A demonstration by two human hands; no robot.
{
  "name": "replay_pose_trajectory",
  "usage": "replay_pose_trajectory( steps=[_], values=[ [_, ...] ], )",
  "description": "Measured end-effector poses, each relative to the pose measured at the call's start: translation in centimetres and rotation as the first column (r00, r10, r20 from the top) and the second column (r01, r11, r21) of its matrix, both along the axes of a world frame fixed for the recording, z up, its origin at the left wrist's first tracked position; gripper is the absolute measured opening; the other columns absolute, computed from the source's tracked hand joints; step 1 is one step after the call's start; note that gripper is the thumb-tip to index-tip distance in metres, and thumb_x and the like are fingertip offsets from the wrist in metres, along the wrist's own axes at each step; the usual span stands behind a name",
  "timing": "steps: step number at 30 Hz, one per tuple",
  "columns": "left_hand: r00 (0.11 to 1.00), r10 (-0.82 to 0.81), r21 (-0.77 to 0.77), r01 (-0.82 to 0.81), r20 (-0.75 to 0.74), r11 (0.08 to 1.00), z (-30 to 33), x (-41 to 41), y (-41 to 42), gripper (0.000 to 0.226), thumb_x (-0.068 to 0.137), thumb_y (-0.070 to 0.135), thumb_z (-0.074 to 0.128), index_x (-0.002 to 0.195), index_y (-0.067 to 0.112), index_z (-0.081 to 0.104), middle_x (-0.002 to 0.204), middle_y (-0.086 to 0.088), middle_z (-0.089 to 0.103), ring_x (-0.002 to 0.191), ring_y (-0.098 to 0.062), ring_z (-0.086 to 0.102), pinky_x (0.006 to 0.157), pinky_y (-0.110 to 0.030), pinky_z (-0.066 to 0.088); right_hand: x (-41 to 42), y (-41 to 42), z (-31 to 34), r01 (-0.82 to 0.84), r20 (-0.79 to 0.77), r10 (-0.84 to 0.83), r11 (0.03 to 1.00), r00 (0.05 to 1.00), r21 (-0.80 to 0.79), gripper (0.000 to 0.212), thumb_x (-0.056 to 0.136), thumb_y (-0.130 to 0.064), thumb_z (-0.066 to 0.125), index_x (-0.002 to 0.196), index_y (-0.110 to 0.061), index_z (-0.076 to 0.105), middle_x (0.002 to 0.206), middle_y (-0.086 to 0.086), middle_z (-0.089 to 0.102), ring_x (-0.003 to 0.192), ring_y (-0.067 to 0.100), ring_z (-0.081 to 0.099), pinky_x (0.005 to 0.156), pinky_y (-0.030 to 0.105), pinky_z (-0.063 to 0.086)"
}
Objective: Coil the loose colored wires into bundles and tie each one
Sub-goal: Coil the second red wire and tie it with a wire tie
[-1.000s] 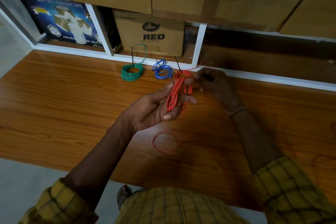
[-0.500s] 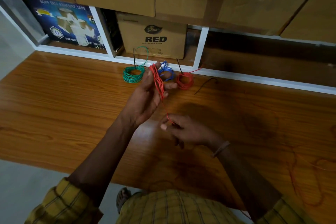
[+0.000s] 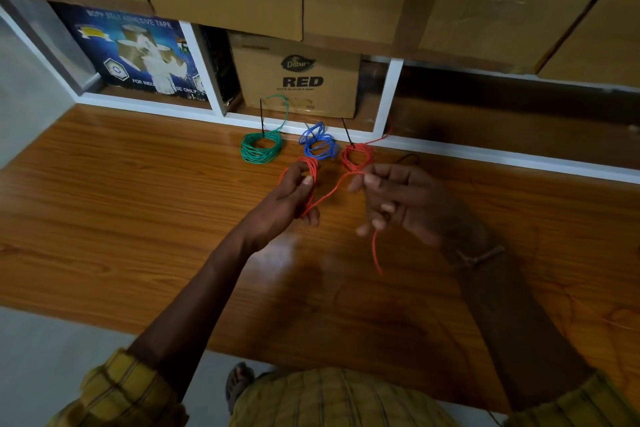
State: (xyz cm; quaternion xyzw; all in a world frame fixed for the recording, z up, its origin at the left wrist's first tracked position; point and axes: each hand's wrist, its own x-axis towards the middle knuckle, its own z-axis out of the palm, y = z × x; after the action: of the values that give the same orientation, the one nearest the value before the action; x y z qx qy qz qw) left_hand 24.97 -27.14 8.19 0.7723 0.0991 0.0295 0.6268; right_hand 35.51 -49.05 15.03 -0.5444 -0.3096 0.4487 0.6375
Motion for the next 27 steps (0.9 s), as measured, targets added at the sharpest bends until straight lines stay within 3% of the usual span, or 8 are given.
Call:
replay_pose_trajectory(
  steps=[4,9,12,16,18,22,25,27],
  values=[
    [0.990,-0.136,-0.121,0.131,-0.033,0.984,0.9,-0.6,-0.3,0.032,0.115,0.030,0.039,0.141,0.013,0.045,0.112,-0.033,0.061,0.072,-0.028,0.062,0.075,-0.040,0.052,1.8,0.6,1.2,0.039,0.101,-0.039,0.999,0.994,0.002,0.032,0.102,-0.021,0.050,0.112,0.005,0.065,0.067,0.006,0.036,0.052,0.016,0.034,0.048,0.027,0.043],
    [0.959,-0.281,-0.434,0.245,-0.019,0.867,1.5,-1.0,-1.2,0.039,0.115,0.022,0.035,0.150,0.010,0.044,0.126,-0.024,0.060,0.066,-0.024,0.055,0.067,-0.033,0.047,4.4,2.3,0.7,0.247,0.429,-0.214,0.969,0.878,-0.023,0.028,0.108,-0.022,0.049,0.098,-0.006,0.070,0.069,0.013,0.038,0.053,0.015,0.033,0.046,0.025,0.032],
    [0.930,-0.365,-0.563,0.328,0.049,0.759,1.8,-1.3,-1.6,0.043,0.115,0.022,0.032,0.154,0.007,0.041,0.134,-0.028,0.054,0.066,-0.022,0.055,0.066,-0.030,0.048,5.1,3.4,-1.2,0.328,0.519,-0.255,0.943,0.816,-0.051,0.024,0.106,-0.027,0.056,0.091,-0.018,0.073,0.068,0.013,0.042,0.051,0.009,0.037,0.044,0.019,0.030],
    [0.916,-0.371,-0.680,0.369,0.151,0.634,2.4,-1.3,-1.7,0.048,0.114,0.023,0.027,0.157,0.003,0.033,0.139,-0.033,0.047,0.064,-0.019,0.056,0.066,-0.029,0.046,4.5,3.9,-4.7,0.389,0.466,-0.303,0.916,0.831,-0.097,0.030,0.099,-0.028,0.066,0.102,0.002,0.068,0.072,0.012,0.055,0.046,0.000,0.041,0.043,0.014,0.032],
    [0.919,-0.338,-0.716,0.376,0.205,0.588,2.7,-1.5,-1.5,0.047,0.114,0.023,0.025,0.157,0.009,0.034,0.141,-0.033,0.047,0.065,-0.017,0.057,0.067,-0.030,0.044,3.6,3.8,-6.3,0.379,0.490,-0.263,0.913,0.831,-0.153,0.027,0.103,-0.024,0.059,0.104,0.002,0.068,0.068,0.006,0.054,0.047,0.001,0.044,0.045,0.017,0.035],
    [0.948,-0.190,-0.798,0.317,0.255,0.512,3.3,-1.4,-1.2,0.048,0.114,0.027,0.023,0.159,0.014,0.036,0.153,-0.036,0.041,0.064,-0.015,0.058,0.071,-0.030,0.052,0.9,3.5,-8.5,0.280,0.616,-0.055,0.920,0.786,-0.276,0.033,0.108,-0.027,0.051,0.081,-0.020,0.070,0.059,0.004,0.060,0.046,0.010,0.052,0.050,0.026,0.043],
    [0.953,-0.089,-0.834,0.296,0.289,0.466,3.2,-0.6,0.2,0.045,0.116,0.029,0.023,0.157,0.018,0.036,0.163,-0.035,0.030,0.073,-0.015,0.063,0.075,-0.030,0.054,-1.4,3.0,-9.2,0.193,0.685,0.110,0.916,0.720,-0.350,0.027,0.107,-0.031,0.051,0.091,-0.019,0.069,0.059,0.004,0.066,0.049,0.011,0.062,0.056,0.031,0.050],
    [0.966,-0.030,-0.861,0.242,0.256,0.447,2.6,0.1,0.8,0.044,0.116,0.030,0.028,0.157,0.018,0.038,0.164,-0.034,0.027,0.079,-0.016,0.066,0.079,-0.029,0.056,-2.6,2.5,-9.1,0.123,0.714,0.194,0.922,0.672,-0.367,0.013,0.104,-0.027,0.058,0.105,-0.018,0.067,0.057,0.002,0.063,0.051,0.007,0.065,0.054,0.028,0.050]
  ],
)
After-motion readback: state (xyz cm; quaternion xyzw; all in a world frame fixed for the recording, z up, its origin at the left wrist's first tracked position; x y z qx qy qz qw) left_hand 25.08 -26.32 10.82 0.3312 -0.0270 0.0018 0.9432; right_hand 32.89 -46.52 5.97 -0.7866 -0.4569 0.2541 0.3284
